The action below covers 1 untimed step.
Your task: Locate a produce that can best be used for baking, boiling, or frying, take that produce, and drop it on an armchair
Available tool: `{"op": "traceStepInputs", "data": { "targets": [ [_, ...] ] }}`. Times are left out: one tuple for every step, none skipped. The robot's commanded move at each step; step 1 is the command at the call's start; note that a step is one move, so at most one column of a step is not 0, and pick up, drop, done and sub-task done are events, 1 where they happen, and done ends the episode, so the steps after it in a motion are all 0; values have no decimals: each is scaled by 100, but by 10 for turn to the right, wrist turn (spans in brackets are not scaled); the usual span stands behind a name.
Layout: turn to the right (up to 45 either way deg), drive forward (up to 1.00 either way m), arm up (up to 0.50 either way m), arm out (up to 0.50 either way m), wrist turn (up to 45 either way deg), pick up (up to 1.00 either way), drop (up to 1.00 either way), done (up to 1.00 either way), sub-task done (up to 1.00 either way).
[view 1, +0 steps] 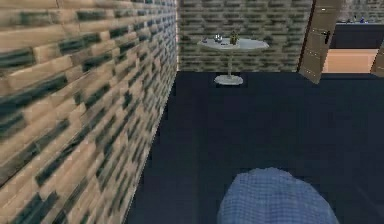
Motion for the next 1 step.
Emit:
{"op": "traceStepInputs", "data": {
  "targets": [
    [0, 65, 0, 0, 0, 0, 0, 0, 0]
  ]
}}
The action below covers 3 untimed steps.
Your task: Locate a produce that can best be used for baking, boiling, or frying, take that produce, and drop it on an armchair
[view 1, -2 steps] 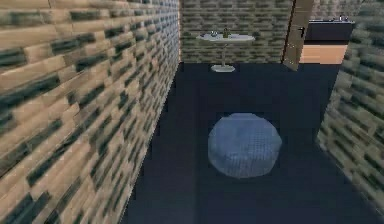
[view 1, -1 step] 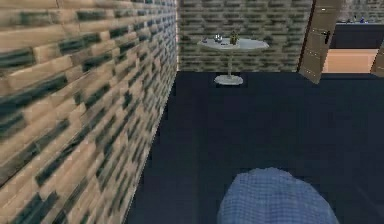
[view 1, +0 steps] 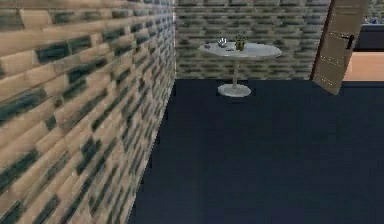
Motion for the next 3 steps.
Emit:
{"op": "traceStepInputs", "data": {
  "targets": [
    [0, 55, 0, 0, 0, 0, 0, 0, 0],
    [330, 0, 0, 0, 0, 0, 0, 0, 0],
    [0, 50, 0, 0, 0, 0, 0, 0, 0]
  ]
}}
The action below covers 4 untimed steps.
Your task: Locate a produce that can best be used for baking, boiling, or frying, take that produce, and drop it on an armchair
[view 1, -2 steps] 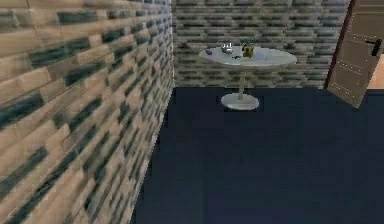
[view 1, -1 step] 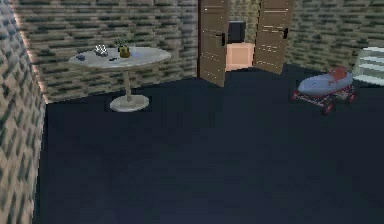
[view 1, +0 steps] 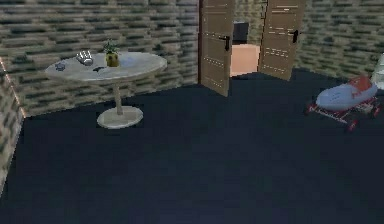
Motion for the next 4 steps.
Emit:
{"op": "traceStepInputs", "data": {
  "targets": [
    [180, 0, 0, 0, 0, 0, 0, 0, 0],
    [0, 100, 0, 0, 0, 0, 0, 0, 0],
    [0, 100, 0, 0, 0, 0, 0, 0, 0],
    [0, 100, 0, 0, 0, 0, 0, 0, 0]
  ]
}}
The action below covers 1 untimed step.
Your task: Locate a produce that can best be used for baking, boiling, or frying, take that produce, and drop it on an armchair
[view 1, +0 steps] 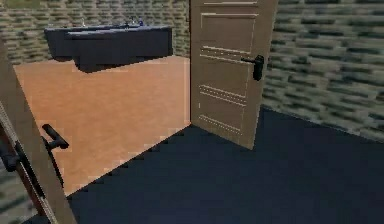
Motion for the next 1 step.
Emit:
{"op": "traceStepInputs", "data": {
  "targets": [
    [30, 0, 0, 0, 0, 0, 0, 0, 0]
  ]
}}
